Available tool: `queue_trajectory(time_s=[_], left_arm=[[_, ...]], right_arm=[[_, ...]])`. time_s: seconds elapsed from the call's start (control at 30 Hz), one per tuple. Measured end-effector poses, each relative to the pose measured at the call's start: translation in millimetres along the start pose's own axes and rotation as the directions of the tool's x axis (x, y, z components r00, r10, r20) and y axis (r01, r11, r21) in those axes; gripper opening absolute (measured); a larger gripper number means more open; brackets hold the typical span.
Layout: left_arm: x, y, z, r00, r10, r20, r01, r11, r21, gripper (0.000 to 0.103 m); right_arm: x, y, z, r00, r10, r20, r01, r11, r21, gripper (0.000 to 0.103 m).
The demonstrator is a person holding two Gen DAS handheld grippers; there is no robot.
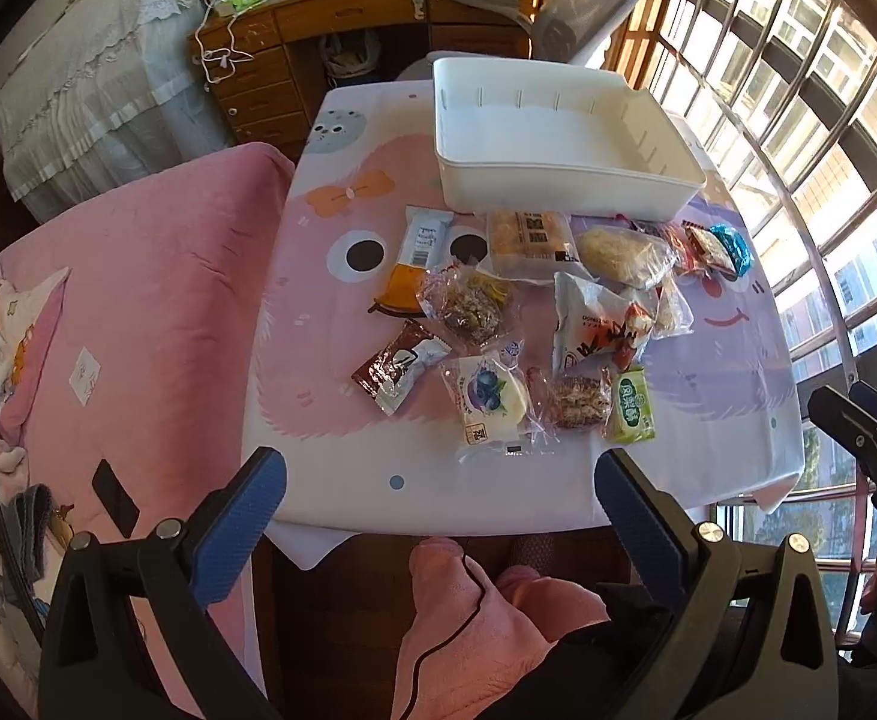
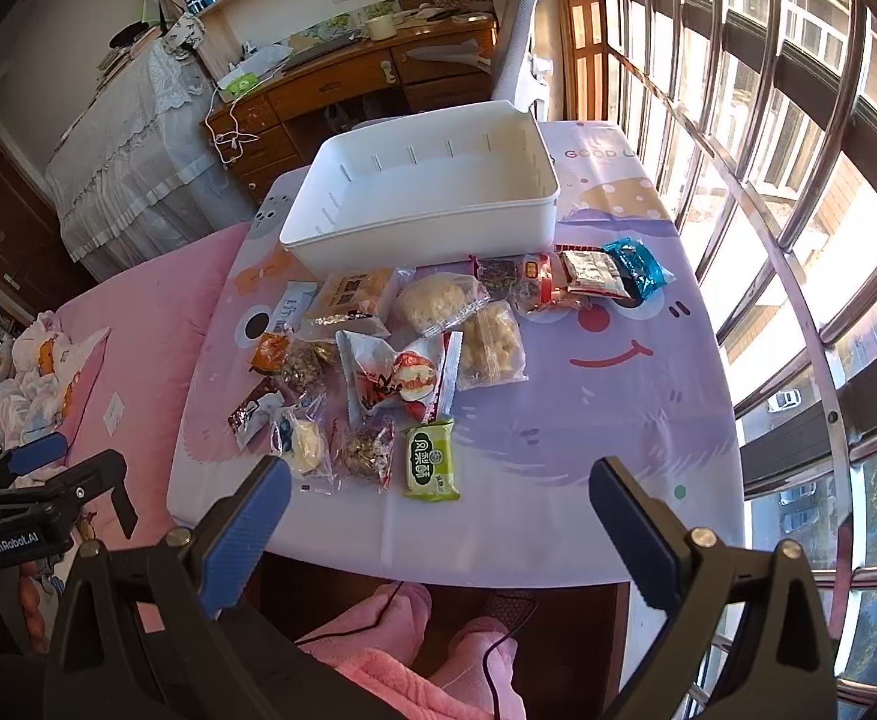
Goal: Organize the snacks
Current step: 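Grasp the blueberry bun packet with the left tool while the right tool grasps the green pastry packet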
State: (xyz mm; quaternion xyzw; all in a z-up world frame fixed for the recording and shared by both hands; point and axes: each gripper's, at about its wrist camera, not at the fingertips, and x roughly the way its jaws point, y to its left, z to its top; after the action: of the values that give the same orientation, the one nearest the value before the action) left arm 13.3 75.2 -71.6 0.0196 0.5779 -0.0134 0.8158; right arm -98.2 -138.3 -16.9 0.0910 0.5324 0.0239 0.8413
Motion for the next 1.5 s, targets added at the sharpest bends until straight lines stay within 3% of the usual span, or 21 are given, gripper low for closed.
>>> queue_trajectory(time_s=[0.23, 0.57, 0.77, 1.03, 1.2, 1.37, 1.5], left_arm=[[42.7, 9.9, 14.9, 0.983, -0.151, -0.102, 0.158, 0.985, 0.066, 0.102], [110.1, 8.8, 34.5, 0.929, -0.294, -0.226, 0.329, 0.935, 0.135, 0.102], [151.6, 11.9, 41.1, 0.913, -0.279, -0.299, 0.327, 0.937, 0.121, 0.102], [185.0, -0.4, 46.0, 0.928, -0.224, -0.299, 0.271, 0.954, 0.127, 0.102], [199.4, -14.6, 52.3, 0.940, -0.178, -0.291, 0.229, 0.962, 0.148, 0.102], [216.1, -25.6, 56.2, 0.930, -0.148, -0.336, 0.195, 0.975, 0.111, 0.102], [230.8, -34.6, 57.5, 0.922, -0.120, -0.368, 0.159, 0.984, 0.078, 0.101]], right_arm=[[21.5, 5.1, -11.7, 0.999, -0.055, 0.004, 0.054, 0.996, 0.070, 0.100], [54.6, 31.8, -36.5, 0.986, -0.162, 0.049, 0.157, 0.983, 0.098, 0.099], [79.5, 45.2, -52.5, 0.967, -0.248, 0.064, 0.241, 0.965, 0.102, 0.099], [116.8, 52.0, -68.3, 0.947, -0.316, 0.065, 0.316, 0.949, 0.016, 0.097], [139.1, 50.5, -70.7, 0.947, -0.316, 0.054, 0.319, 0.946, -0.063, 0.092], [160.7, 46.8, -70.5, 0.959, -0.283, 0.015, 0.283, 0.949, -0.137, 0.079], [172.1, 43.3, -68.5, 0.967, -0.253, 0.001, 0.249, 0.952, -0.180, 0.076]])
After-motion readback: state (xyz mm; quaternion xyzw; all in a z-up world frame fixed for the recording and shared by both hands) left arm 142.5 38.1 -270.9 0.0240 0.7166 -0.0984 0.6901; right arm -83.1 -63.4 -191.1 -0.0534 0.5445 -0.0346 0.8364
